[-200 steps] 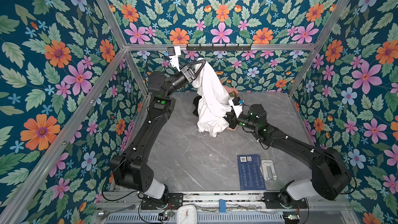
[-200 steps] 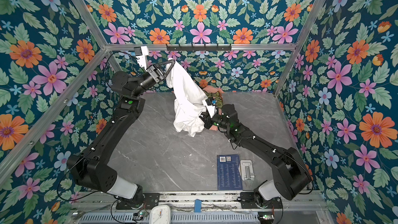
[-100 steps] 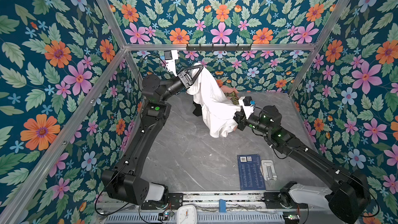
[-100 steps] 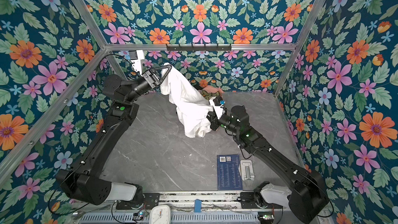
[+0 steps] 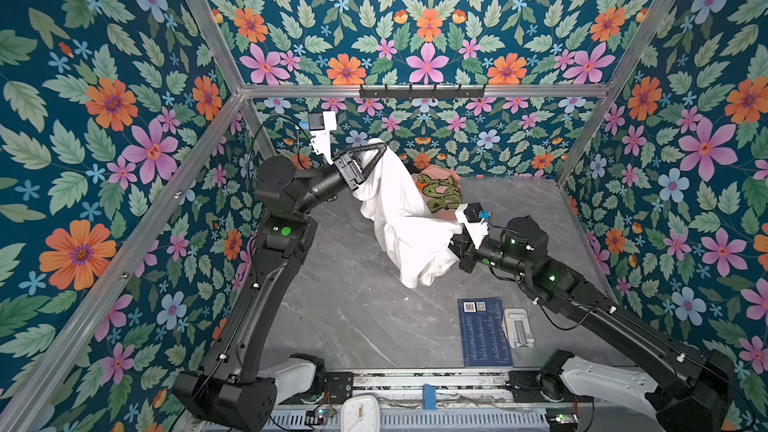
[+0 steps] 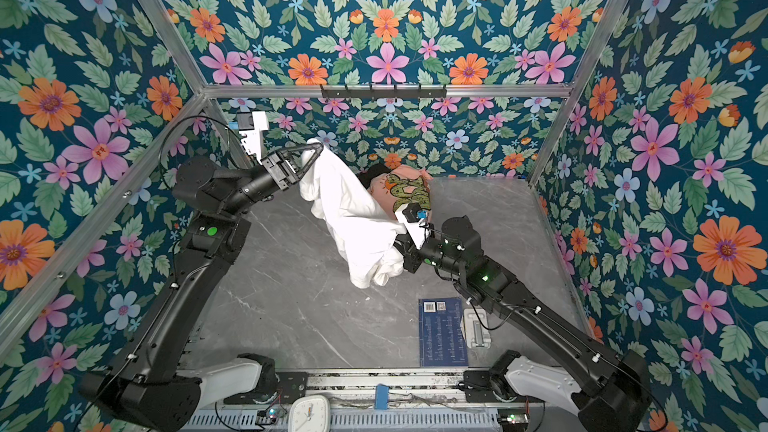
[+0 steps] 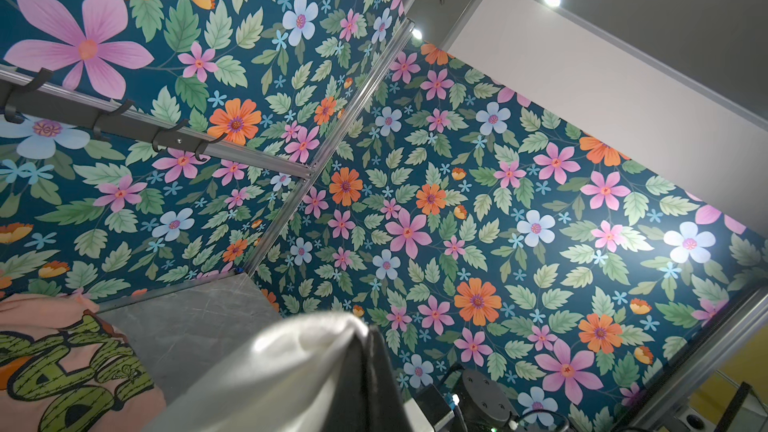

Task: Pick out a specific cloth from the pile
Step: 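Carry the white shirt with both grippers toward the robot and lower it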

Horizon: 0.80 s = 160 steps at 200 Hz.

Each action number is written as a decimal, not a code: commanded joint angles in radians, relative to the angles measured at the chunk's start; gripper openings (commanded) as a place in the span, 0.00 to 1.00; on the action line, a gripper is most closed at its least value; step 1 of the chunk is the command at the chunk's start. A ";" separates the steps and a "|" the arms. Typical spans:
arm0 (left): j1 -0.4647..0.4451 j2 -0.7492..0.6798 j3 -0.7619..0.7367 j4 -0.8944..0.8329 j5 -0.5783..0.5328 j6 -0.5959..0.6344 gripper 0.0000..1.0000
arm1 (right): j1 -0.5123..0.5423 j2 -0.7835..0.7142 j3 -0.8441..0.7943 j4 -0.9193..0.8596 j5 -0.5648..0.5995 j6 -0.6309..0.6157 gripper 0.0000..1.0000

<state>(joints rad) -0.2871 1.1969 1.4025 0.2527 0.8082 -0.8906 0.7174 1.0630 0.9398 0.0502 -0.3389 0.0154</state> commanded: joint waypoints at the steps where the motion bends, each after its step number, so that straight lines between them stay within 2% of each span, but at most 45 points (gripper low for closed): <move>1: 0.000 -0.037 -0.030 -0.050 -0.008 0.028 0.00 | 0.039 -0.022 0.016 -0.026 0.036 -0.008 0.03; 20: 0.000 -0.107 -0.108 -0.100 -0.052 0.062 0.00 | 0.090 -0.035 0.029 -0.055 0.061 -0.002 0.03; 52: 0.000 -0.218 -0.261 -0.125 -0.098 0.050 0.00 | 0.171 -0.037 0.025 -0.063 0.085 0.018 0.02; 108: 0.000 -0.377 -0.513 -0.171 -0.147 0.007 0.00 | 0.185 -0.018 -0.021 -0.009 0.061 0.110 0.00; 160: 0.001 -0.382 -0.660 -0.160 -0.135 0.005 0.00 | 0.185 0.007 -0.071 0.021 0.080 0.135 0.00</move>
<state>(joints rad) -0.2871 0.8078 0.7670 0.0696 0.6647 -0.8917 0.9009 1.0630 0.8795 -0.0040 -0.2775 0.1284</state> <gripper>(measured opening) 0.050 0.065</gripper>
